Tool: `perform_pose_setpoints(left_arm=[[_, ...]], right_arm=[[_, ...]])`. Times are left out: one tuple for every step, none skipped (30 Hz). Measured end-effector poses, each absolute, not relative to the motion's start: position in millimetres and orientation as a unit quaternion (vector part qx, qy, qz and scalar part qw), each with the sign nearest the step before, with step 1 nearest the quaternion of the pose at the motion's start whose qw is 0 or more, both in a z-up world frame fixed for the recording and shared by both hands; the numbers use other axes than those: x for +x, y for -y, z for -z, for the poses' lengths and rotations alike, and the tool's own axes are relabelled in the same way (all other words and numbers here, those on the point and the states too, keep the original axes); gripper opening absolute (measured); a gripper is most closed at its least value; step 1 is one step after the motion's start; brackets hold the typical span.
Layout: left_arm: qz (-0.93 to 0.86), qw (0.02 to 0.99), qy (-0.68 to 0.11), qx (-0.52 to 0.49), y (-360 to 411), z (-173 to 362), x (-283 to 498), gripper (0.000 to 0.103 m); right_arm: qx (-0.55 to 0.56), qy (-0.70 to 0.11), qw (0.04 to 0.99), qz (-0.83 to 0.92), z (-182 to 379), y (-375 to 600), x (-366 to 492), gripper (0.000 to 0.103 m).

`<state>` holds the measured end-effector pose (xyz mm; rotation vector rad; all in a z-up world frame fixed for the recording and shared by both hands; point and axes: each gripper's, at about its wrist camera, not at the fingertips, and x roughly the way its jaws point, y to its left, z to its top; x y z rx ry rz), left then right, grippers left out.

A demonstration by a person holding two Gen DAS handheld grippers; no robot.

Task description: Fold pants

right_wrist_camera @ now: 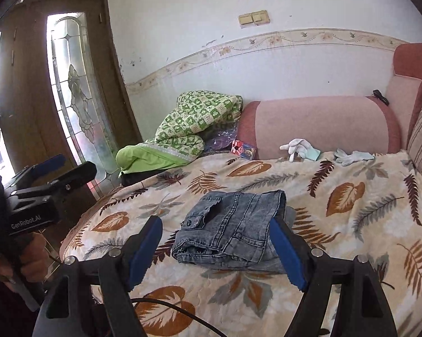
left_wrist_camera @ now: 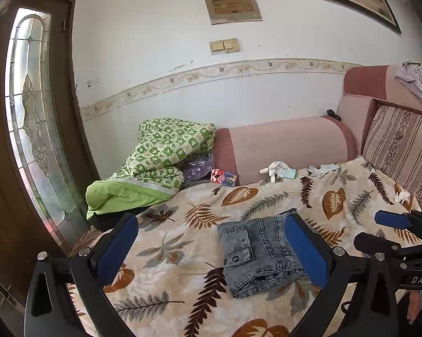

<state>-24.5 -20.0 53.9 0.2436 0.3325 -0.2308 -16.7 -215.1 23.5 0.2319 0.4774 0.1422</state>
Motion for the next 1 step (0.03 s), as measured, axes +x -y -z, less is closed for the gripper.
perform_pose_setpoints(left_arm=[[0.110, 0.973, -0.165, 0.120, 18.1, -53.5, -23.2, 0.103]], right_arm=[[0.115, -0.236, 0.962, -0.069, -22.9, 215.3, -16.7, 0.081]])
